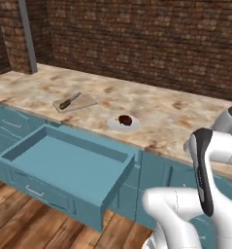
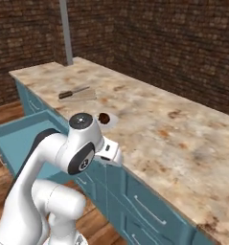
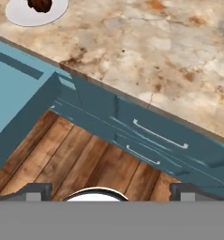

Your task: Pick up the knife from the drawer and place it on the cutting board. Then place the meat from the plate to the cutting board.

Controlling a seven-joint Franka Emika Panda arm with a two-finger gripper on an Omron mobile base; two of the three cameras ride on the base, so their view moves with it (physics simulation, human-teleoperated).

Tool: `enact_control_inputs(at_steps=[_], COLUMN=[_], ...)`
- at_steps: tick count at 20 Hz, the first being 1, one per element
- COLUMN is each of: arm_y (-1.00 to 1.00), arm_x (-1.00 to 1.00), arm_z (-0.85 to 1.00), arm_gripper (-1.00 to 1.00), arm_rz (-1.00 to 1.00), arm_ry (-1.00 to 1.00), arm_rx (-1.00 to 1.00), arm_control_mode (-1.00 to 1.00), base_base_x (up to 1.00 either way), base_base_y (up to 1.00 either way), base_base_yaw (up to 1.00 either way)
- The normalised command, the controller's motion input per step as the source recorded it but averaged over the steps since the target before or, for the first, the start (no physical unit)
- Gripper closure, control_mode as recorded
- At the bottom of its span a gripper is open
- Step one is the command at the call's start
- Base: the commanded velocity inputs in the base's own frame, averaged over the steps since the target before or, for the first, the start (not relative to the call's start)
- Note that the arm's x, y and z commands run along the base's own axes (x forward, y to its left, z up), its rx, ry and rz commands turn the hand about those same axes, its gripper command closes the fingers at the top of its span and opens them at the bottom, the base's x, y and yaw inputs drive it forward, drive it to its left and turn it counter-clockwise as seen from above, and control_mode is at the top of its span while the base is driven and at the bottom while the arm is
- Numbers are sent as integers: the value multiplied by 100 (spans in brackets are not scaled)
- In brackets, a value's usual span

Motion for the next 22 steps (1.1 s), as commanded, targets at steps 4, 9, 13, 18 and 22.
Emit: enact_control_inputs(at_steps=[4, 9, 13, 18, 22], arm_y=[0, 0, 0, 0, 0], arm_x=[0, 0, 0, 0, 0], arm_z=[0, 0, 0, 0, 0], arm_gripper=[-100, -100, -100, -100, -100], arm_rz=[0, 0, 0, 0, 0], arm_ry=[0, 0, 0, 0, 0], arm_rx=[0, 0, 0, 0, 0], arm_control_mode=[100, 100, 100, 100, 100], base_base_x=[91, 100, 100, 71, 54], base_base_y=[-60, 54, 74, 92, 98], base_base_yaw=[23, 3, 0, 0, -2])
